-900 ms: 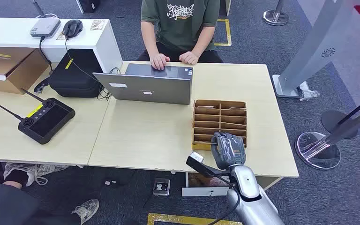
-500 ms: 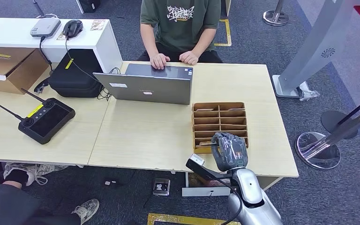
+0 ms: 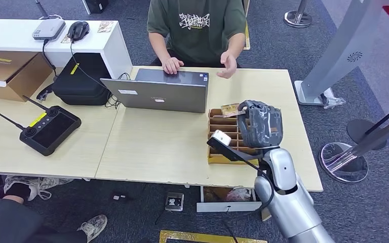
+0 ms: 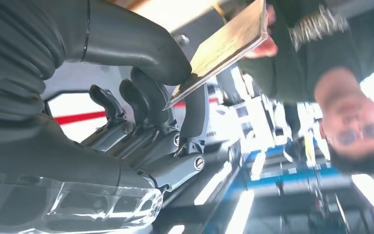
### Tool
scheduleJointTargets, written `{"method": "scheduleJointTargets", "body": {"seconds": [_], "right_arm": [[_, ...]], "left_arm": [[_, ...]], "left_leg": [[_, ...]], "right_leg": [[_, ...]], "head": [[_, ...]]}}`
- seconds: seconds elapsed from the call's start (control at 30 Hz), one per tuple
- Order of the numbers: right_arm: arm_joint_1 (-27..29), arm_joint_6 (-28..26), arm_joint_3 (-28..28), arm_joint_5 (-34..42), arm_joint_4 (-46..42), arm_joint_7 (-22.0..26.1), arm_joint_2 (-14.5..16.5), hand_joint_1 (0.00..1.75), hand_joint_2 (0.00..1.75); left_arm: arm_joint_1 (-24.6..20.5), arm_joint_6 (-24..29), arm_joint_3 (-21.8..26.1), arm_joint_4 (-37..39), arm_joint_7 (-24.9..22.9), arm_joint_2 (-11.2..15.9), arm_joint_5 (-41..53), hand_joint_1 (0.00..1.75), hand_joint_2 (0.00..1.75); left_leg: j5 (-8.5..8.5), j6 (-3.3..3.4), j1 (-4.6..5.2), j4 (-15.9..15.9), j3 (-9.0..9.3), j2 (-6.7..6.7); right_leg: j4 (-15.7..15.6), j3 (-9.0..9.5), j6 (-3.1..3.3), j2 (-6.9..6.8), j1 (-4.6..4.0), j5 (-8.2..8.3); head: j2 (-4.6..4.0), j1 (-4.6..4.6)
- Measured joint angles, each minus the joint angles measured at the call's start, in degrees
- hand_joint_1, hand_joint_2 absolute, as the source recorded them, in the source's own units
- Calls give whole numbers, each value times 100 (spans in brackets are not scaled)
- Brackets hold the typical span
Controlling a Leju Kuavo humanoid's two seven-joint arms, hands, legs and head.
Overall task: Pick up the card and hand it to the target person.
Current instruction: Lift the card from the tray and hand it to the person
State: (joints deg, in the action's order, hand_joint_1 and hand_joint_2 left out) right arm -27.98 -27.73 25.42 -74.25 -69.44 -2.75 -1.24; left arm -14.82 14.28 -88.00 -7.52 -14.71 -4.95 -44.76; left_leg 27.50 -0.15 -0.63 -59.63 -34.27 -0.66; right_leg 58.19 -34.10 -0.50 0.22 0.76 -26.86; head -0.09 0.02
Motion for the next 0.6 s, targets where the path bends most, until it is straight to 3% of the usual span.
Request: {"method": "scheduleJointTargets", "body": {"seconds": [0.17,0.27,0.33,0.4,0.47,0.6], "right_arm": [[-316,33,-36,-3,-174,50,-14,167,175],[-590,46,-43,-61,-64,94,-13,161,175],[-782,18,-44,-107,116,95,-10,138,175],[-952,-17,-44,-117,311,99,-4,61,175],[-1077,-43,-44,-120,487,103,8,1,175],[-1223,-90,-44,-146,800,101,48,0,175]], "left_arm": [[0,7,0,0,0,-6,8,0,0],[0,6,0,0,0,-10,49,0,0],[-1,6,0,0,0,-20,77,0,0],[-1,6,0,0,0,-31,90,0,0],[-2,6,0,0,0,-34,91,0,0],[-2,7,0,0,0,-35,90,0,0]], "left_leg": [[0,0,0,0,0,0],[0,0,0,0,-1,0],[-1,0,0,0,0,0],[-1,0,0,0,0,-1],[-1,0,0,0,0,-1],[-1,0,0,0,-1,-2]], "right_leg": [[0,0,0,0,0,0],[1,1,0,0,0,0],[1,1,0,0,0,1],[1,2,0,-1,0,1],[1,2,0,-1,0,1],[1,1,0,-1,0,1]], "head": [[0,0],[0,-1],[0,-1],[0,1],[0,1],[0,0]]}}
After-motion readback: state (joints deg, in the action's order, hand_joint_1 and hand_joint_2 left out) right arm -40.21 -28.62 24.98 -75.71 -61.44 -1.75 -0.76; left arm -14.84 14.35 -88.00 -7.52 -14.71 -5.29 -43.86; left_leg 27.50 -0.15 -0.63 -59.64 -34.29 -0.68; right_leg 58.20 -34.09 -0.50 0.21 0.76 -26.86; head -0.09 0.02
